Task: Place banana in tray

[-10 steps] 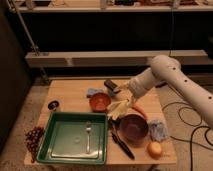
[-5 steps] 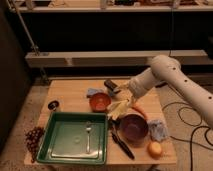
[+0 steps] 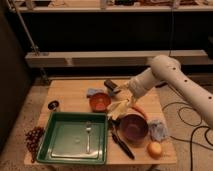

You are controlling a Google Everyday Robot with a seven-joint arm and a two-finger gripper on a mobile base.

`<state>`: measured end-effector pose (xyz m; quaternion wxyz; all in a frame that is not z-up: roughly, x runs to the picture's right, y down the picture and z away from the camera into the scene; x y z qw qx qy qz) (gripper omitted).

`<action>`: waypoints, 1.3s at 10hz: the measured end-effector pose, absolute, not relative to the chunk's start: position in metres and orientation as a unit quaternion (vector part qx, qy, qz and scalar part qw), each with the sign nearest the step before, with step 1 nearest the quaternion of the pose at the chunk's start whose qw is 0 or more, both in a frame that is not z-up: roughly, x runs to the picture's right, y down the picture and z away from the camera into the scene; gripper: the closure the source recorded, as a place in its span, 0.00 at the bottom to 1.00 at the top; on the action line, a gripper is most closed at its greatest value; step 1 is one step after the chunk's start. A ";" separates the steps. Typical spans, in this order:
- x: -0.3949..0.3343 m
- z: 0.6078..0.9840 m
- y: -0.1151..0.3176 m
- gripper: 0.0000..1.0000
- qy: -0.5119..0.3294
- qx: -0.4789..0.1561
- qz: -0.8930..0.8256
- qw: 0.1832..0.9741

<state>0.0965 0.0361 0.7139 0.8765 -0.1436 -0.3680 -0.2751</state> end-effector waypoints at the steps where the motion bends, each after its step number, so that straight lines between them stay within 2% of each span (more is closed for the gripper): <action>1: 0.096 0.714 0.036 0.36 -0.368 -0.144 -0.275 0.877; 5: 0.097 0.714 0.036 0.36 -0.361 -0.148 -0.275 0.879; 9: 0.066 0.724 0.029 0.36 -0.291 -0.193 -0.287 0.892; 13: 0.065 0.725 0.029 0.36 -0.287 -0.195 -0.287 0.893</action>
